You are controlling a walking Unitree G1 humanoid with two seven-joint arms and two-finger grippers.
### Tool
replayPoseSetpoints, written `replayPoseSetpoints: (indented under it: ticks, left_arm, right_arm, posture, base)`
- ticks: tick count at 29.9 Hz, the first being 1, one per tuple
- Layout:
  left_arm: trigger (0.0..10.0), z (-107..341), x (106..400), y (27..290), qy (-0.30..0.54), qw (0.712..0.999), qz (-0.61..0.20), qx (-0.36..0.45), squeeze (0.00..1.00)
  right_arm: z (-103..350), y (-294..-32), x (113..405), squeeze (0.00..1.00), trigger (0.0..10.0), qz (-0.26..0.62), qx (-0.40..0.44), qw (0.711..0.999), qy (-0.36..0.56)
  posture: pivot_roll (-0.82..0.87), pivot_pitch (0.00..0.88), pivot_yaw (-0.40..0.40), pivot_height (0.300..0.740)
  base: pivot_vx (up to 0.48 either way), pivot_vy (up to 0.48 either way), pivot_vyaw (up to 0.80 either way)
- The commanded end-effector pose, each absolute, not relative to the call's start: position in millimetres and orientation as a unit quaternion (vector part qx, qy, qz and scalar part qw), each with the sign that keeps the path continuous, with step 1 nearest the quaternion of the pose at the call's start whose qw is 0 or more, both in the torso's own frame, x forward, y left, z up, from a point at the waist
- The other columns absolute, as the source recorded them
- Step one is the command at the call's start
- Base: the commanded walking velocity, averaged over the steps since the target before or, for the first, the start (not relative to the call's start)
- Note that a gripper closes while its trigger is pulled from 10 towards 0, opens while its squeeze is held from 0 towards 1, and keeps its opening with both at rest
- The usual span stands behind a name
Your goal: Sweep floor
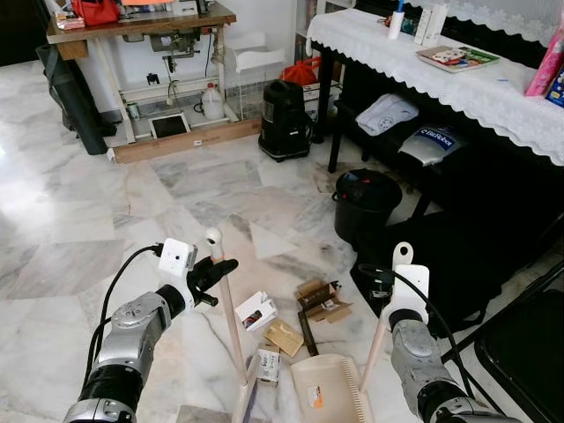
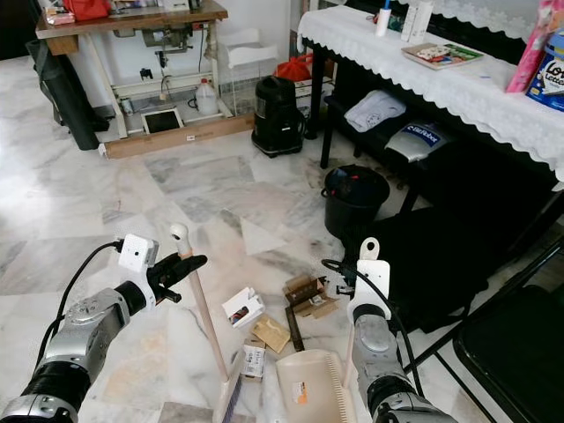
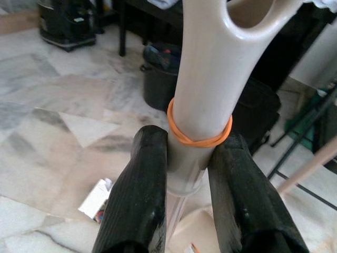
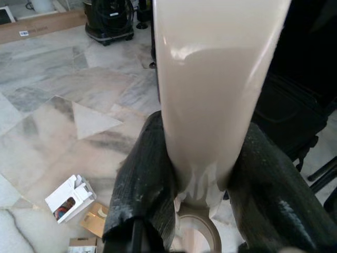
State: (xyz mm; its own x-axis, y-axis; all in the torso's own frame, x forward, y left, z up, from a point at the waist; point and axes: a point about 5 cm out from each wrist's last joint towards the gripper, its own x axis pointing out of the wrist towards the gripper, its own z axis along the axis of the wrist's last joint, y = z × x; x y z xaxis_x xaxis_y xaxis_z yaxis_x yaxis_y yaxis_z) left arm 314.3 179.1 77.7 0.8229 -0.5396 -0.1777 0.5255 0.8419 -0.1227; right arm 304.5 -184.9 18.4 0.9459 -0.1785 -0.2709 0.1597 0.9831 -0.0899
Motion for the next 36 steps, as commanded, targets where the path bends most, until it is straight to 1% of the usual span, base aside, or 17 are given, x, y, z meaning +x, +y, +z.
replayPoseSetpoints:
  ticks: [1,4,12,16,18,21,23,27,29,31,35,36]
  left_arm:
    - [10.0,77,311,169,0.110,0.943,-0.306,-0.072,0.00]
    - [10.0,79,312,171,0.105,0.948,-0.293,-0.065,0.00]
    - [10.0,85,309,164,0.104,0.938,-0.311,-0.108,0.00]
    - [10.0,88,312,153,0.095,0.938,-0.315,-0.110,0.00]
    - [10.0,89,312,152,0.094,0.938,-0.315,-0.110,0.00]
    - [10.0,89,315,150,0.089,0.946,-0.299,-0.091,0.00]
    - [10.0,88,317,153,0.089,0.954,-0.279,-0.068,0.00]
    - [10.0,88,319,156,0.090,0.959,-0.265,-0.051,0.00]
    - [10.0,89,321,161,0.086,0.963,-0.254,-0.030,0.00]
    - [10.0,90,321,161,0.082,0.964,-0.251,-0.027,0.00]
    - [10.0,104,326,169,0.038,0.974,-0.221,-0.045,0.00]
    - [10.0,104,326,169,0.038,0.974,-0.221,-0.045,0.00]
  right_arm:
    - [23,-180,309,0.00,10.0,-0.081,-0.025,0.988,0.130]
    - [23,-179,309,0.00,10.0,-0.080,-0.025,0.988,0.130]
    - [23,-177,309,0.00,10.0,-0.078,-0.023,0.988,0.131]
    - [23,-176,310,0.00,10.0,-0.077,-0.023,0.988,0.131]
    - [23,-176,310,0.00,10.0,-0.077,-0.023,0.988,0.131]
    - [23,-175,310,0.00,10.0,-0.078,-0.022,0.988,0.131]
    - [24,-175,310,0.00,10.0,-0.078,-0.022,0.988,0.130]
    - [24,-175,310,0.00,10.0,-0.078,-0.022,0.988,0.130]
    - [24,-175,310,0.00,10.0,-0.078,-0.022,0.988,0.130]
    - [24,-175,311,0.00,10.0,-0.078,-0.022,0.988,0.130]
    - [24,-175,310,0.00,10.0,-0.077,-0.022,0.988,0.130]
    - [24,-175,310,0.00,10.0,-0.077,-0.022,0.988,0.130]
  posture:
    - [0.11,0.000,-0.005,0.740]
    - [0.11,0.000,-0.005,0.740]
    - [0.11,0.000,0.000,0.740]
    - [0.11,0.000,0.002,0.740]
    - [0.11,0.000,0.002,0.740]
    - [0.11,0.000,0.004,0.740]
    - [0.11,0.000,0.003,0.740]
    - [0.11,0.000,0.003,0.740]
    - [0.11,0.000,0.003,0.740]
    - [0.11,0.000,0.003,0.740]
    - [0.12,0.000,0.000,0.740]
    - [0.12,0.000,0.000,0.740]
  base:
    - [0.000,0.000,0.00]
    - [0.000,0.000,0.00]
    - [0.000,0.000,0.00]
    - [0.000,0.000,0.00]
    - [0.000,0.000,0.00]
    - [0.000,0.000,0.00]
    - [0.000,0.000,0.00]
    - [0.000,0.000,0.00]
    - [0.000,0.000,0.00]
    - [0.000,0.000,0.00]
    - [0.000,0.000,0.00]
    - [0.000,0.000,0.00]
